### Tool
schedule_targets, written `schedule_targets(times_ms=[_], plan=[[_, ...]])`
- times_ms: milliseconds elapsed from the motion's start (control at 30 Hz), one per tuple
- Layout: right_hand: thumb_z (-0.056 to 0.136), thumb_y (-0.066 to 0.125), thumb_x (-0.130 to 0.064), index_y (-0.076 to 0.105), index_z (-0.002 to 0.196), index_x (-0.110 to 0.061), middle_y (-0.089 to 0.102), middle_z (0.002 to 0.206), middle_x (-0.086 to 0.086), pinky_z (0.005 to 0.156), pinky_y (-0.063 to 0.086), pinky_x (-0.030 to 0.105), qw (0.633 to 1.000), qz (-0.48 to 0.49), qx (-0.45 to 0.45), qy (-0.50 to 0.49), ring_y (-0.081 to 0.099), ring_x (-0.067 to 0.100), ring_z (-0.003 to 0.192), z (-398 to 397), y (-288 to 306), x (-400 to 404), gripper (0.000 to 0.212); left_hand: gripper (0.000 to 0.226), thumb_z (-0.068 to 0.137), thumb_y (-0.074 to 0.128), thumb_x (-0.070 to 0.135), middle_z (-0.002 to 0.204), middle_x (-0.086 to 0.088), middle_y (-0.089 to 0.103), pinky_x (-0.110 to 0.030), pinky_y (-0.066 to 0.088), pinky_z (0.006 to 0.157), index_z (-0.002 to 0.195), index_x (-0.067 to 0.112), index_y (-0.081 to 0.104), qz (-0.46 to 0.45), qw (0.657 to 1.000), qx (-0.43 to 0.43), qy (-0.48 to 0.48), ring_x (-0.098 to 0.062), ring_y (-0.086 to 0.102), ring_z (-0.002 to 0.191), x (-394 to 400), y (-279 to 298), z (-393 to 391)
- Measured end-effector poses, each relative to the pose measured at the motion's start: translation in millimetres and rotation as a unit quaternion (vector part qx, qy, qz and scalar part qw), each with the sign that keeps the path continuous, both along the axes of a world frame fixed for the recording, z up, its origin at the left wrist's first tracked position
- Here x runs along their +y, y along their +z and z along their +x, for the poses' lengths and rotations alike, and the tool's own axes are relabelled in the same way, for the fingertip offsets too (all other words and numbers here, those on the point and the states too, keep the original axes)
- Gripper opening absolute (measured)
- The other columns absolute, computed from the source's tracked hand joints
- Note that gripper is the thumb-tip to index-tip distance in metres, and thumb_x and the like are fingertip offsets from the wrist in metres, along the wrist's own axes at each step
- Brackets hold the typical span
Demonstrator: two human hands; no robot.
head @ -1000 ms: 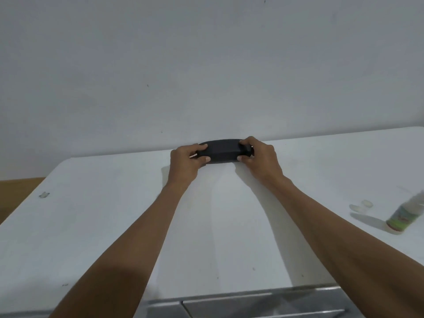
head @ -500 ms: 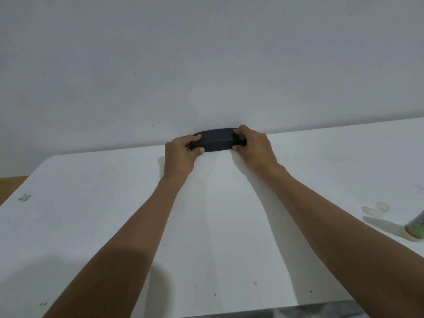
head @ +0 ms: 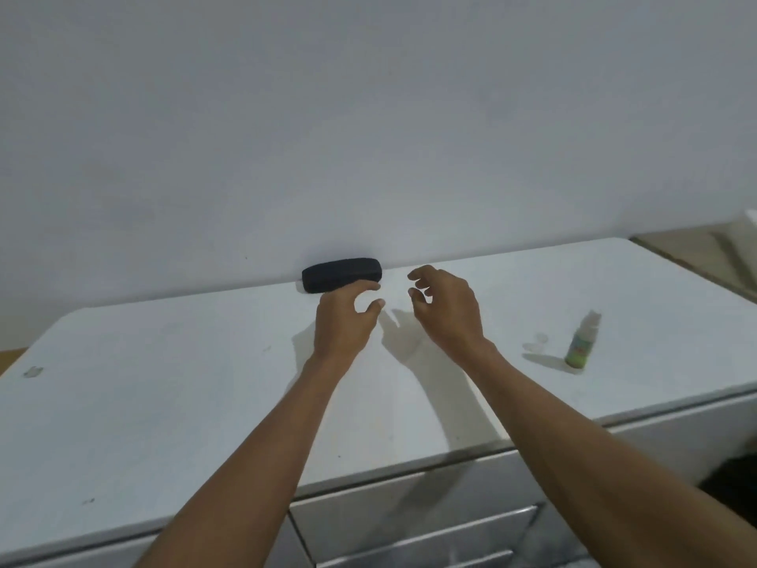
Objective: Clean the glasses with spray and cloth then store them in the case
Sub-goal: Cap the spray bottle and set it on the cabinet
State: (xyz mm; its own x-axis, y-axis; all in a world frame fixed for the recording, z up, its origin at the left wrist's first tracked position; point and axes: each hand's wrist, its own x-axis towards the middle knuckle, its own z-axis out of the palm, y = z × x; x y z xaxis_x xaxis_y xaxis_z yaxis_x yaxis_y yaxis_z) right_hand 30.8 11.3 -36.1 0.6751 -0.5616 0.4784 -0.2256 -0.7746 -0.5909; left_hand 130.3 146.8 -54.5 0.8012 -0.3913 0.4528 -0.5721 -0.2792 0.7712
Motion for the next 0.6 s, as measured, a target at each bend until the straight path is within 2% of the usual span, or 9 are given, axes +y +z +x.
schedule_targets(times_ms=[233,367,467,600], plan=[[0.094,0.067,-0.025,0.069,0.109,-0.023,0.075,0.085,-0.008,0.069,0.053,0.032,0.992,-0.005,-0.087,-0.087,0.067,0.017,0.073,-116.5,5.2,-0.1,0.015,0.025,0.085,0.08,0.021,0.114,0.005,0.076,-0.035,0.055,0.095,0.11,0.024,0.078,0.019,0.992,0.014,-0.122,-0.015,0.068,0.106,-30.1,10.8,-93.0],[0.093,0.07,-0.028,0.069,0.103,-0.021,0.069,0.074,-0.009,0.068,0.05,0.029,0.98,-0.003,-0.116,-0.161,0.067,0.015,0.069,-171.8,1.4,-15.1,0.013,0.025,0.084,0.08,0.019,0.111,0.004,0.076,-0.035,0.056,0.093,0.108,0.024,0.078,0.012,0.986,0.022,-0.166,-0.015,0.069,0.103,-55.4,13.2,-130.5],[0.093,0.071,-0.03,0.066,0.107,-0.018,0.068,0.084,-0.005,0.075,0.054,0.033,0.971,0.035,-0.128,-0.2,0.064,0.014,0.075,-197.2,-4.7,-30.6,0.019,0.026,0.083,0.081,0.015,0.108,0.006,0.074,-0.031,0.056,0.089,0.108,0.023,0.077,0.015,0.982,0.028,-0.189,-0.016,0.068,0.102,-76.4,11.6,-147.7],[0.092,0.074,-0.038,0.058,0.127,-0.016,0.068,0.111,0.002,0.086,0.056,0.038,0.967,0.093,-0.137,-0.193,0.064,0.014,0.095,-205.4,-16.0,-48.0,0.044,0.03,0.083,0.08,0.009,0.106,0.009,0.069,-0.021,0.05,0.079,0.11,0.022,0.077,0.033,0.978,0.037,-0.204,-0.016,0.066,0.104,-101.3,5.8,-157.6]])
